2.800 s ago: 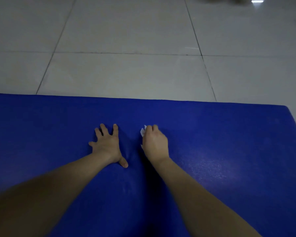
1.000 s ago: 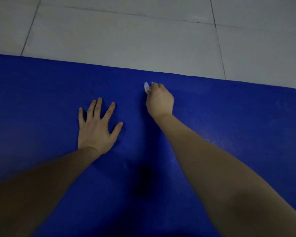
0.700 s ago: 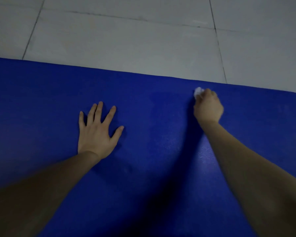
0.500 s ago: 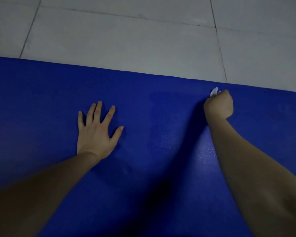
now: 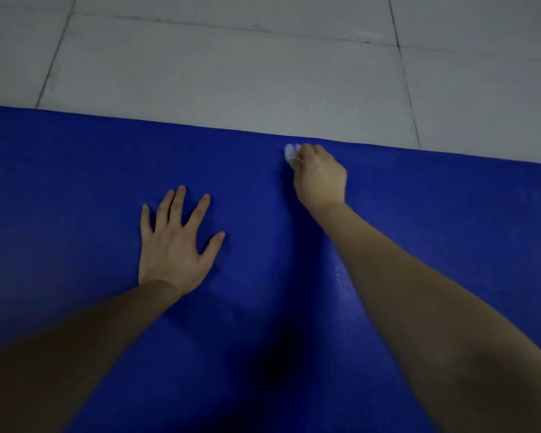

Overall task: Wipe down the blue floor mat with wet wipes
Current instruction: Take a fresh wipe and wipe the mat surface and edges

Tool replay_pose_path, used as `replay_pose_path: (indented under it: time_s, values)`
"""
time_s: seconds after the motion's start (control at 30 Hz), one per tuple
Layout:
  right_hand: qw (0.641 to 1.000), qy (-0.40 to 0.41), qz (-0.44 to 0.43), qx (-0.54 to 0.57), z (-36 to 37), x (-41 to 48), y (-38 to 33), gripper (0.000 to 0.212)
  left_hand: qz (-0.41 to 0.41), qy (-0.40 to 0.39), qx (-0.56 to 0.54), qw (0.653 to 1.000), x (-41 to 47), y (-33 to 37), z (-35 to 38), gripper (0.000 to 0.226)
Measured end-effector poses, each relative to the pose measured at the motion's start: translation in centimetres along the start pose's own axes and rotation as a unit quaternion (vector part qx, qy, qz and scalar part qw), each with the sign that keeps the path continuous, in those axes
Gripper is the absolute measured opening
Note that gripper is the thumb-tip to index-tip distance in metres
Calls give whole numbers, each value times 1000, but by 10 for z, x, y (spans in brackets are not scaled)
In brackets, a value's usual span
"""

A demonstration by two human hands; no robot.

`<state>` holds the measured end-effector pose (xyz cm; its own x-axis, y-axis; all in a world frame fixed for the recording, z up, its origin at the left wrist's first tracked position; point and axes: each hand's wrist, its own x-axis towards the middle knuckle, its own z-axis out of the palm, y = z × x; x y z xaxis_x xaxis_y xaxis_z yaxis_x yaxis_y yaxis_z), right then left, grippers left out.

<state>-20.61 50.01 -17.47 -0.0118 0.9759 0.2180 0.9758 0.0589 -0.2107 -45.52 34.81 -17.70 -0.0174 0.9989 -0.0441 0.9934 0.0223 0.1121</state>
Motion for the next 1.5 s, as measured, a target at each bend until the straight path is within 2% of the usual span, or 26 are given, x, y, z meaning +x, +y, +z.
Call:
replay_pose_path:
  time_s: [0.07,0.13,0.27,0.37,0.5,0.77,0.83,0.93,1.0,1.13,1.2,1.27,1.33,1.5]
  values:
    - [996,-38,69,-31,-14,6,37,19,-2,-2,-1,1000,0,1,0,74]
    - [985,-61,147,-63,-29,9,82,27,-2,-3,0,1000,0,1,0,74]
    - [955,-41,286,-67,-47,15,151,32,-2,-3,3,1000,0,2,0,75]
    - [943,-17,329,-36,-43,23,147,40,-4,-3,5,1000,1,2,-1,75]
    - [957,-15,289,-15,-25,30,93,25,0,0,3,1000,1,2,1,75]
    - [997,-28,71,30,9,18,-50,20,-3,-1,3,1000,1,0,1,74]
    - [999,-18,11,38,14,9,-62,24,-1,1,-3,1000,0,0,1,73]
    - [998,10,-61,2,8,9,-37,20,1,0,-4,1000,1,-1,0,74]
    - [999,-9,-36,-26,1,15,1,10,1,-1,-2,1000,1,0,1,74]
    - [989,-18,140,-39,-26,15,82,14,1,1,-7,1000,1,1,0,74]
    - [977,-2,212,-15,-31,17,97,19,0,-2,-1,1000,1,1,0,74]
    - [968,-1,250,5,-27,23,87,24,-1,-4,0,1000,1,1,0,74]
    - [970,-5,243,28,-21,28,62,23,1,-5,-2,1000,1,1,0,74]
    - [986,-53,148,58,-2,32,-26,20,2,2,1,1000,1,1,2,74]
